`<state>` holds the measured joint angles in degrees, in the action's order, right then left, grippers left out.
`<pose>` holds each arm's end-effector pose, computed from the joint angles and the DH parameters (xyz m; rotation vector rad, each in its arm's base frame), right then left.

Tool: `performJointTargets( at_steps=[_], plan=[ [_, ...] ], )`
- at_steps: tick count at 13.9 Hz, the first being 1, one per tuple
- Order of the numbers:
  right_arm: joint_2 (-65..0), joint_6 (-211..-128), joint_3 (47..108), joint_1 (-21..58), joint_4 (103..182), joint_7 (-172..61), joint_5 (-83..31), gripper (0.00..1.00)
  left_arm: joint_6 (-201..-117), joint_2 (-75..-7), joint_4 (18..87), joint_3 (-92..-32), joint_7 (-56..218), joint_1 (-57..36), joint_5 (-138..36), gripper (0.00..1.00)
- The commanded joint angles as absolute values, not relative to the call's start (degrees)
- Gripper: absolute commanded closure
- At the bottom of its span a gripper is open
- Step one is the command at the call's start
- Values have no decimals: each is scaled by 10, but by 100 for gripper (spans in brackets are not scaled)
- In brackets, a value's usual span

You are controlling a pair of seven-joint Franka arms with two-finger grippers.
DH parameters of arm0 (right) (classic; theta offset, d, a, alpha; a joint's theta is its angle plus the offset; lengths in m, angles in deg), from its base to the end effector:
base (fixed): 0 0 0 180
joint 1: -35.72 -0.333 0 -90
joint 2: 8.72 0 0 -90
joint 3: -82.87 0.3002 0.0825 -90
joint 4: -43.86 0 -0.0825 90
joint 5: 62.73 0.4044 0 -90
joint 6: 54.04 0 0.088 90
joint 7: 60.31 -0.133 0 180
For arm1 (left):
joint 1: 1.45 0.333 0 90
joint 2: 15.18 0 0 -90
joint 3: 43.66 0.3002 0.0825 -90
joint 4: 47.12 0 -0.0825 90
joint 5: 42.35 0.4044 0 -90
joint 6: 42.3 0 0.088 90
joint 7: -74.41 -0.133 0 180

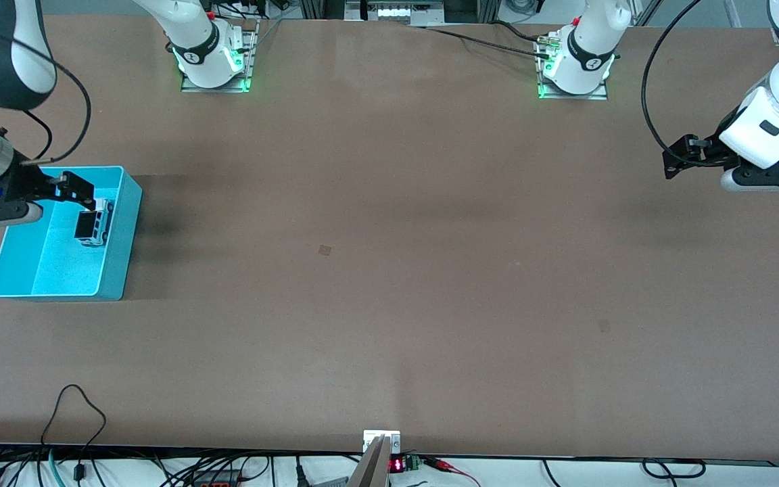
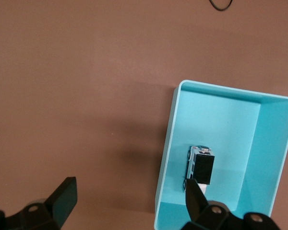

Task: Wind and store white jeep toy

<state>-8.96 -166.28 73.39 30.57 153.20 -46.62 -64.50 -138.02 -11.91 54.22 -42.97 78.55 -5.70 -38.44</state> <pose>0.5846 -0.0470 0.4464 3.0927 0.2704 0.0641 0.5592 -0.0262 0.5261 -3.0714 -0.0029 0.0559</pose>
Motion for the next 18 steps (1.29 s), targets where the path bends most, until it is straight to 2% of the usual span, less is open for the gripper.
performJointTargets(
  at_steps=[1, 3, 7, 10, 18],
  plan=[
    [-51, -1636, 789, 349, 1531, -486, -651, 0, -1376, -124, 532, -430, 782, -52, -391, 0],
    [-36, -1634, 805, 351, 1527, -539, -649, 0, -1375, -124, 532, -430, 782, -45, -390, 0],
    [-34, -1544, 845, 351, 1457, -638, -641, 0, -1375, -124, 532, -430, 781, -46, -390, 0],
    [-35, -1503, 841, 360, 1424, -617, -590, 0, -1375, -124, 532, -430, 781, -45, -390, 0],
    [-45, -1475, 845, 353, 1386, -597, -618, 0, -1372, -124, 532, -431, 785, -46, -390, 0]
  ],
)
